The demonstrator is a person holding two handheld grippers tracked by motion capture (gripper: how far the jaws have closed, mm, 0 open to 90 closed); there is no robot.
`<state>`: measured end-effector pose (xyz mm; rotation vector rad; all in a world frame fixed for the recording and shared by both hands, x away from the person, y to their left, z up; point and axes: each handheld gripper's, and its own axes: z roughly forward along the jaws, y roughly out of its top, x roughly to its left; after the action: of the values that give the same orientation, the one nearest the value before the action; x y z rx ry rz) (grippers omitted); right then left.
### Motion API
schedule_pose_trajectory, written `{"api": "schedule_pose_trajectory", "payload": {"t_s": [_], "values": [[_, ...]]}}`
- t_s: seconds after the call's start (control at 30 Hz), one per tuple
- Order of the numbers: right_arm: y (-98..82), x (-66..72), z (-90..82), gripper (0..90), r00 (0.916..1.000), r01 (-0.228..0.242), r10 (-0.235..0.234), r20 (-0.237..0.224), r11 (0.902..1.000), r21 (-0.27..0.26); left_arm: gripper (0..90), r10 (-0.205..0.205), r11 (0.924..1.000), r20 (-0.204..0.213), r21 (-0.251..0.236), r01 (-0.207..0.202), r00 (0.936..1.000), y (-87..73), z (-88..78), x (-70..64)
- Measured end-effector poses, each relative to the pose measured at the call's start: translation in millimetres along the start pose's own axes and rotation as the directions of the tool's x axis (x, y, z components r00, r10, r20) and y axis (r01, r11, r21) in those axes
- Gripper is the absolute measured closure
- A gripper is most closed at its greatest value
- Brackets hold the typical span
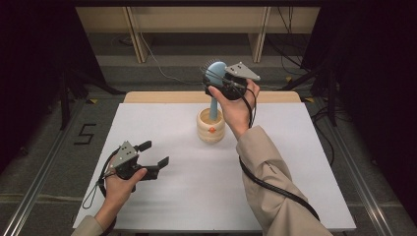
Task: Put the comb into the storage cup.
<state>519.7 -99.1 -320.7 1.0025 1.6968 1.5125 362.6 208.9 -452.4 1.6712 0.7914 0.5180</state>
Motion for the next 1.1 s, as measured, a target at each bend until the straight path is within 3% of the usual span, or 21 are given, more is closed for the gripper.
{"api": "schedule_pose_trajectory", "payload": {"t_s": [1.1], "values": [[-15.4, -0.4, 11.1, 20.2, 0.9999, 0.003, -0.003, 0.012, 0.9993, 0.037, 11.3, 0.002, 1.0000, 0.001, 0.000, -0.002, 1.0000, 0.2, 0.2, 0.3]]}}
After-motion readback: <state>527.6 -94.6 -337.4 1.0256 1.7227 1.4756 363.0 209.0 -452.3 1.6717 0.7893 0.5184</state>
